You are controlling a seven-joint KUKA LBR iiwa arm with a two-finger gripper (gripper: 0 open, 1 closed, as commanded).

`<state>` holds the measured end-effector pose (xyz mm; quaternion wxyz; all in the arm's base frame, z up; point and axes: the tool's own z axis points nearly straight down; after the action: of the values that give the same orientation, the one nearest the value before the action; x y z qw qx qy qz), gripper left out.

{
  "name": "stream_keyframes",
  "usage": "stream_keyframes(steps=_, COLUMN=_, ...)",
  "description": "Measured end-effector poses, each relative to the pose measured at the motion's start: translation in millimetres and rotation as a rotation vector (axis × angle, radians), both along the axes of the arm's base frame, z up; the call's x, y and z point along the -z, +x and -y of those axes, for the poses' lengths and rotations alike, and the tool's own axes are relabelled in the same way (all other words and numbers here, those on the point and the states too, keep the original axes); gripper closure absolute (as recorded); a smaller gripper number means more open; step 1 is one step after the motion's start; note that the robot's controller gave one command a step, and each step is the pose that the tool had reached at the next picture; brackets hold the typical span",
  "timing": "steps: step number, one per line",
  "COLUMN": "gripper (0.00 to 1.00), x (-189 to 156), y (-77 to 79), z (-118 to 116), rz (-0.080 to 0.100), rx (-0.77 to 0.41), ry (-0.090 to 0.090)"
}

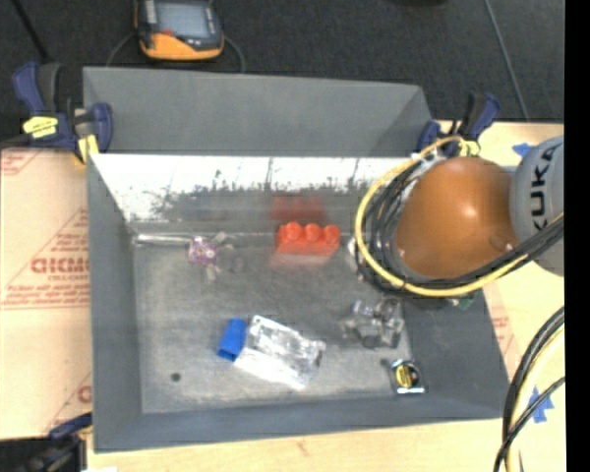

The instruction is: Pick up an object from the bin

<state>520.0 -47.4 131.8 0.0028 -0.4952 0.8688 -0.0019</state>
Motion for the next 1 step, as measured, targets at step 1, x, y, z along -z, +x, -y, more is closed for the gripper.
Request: stream_keyframes(steps=1, gripper=0.0, x=1.1, y=-0.4, z=-1.5, rz=-0.002, rx=0.001, ry=0.002)
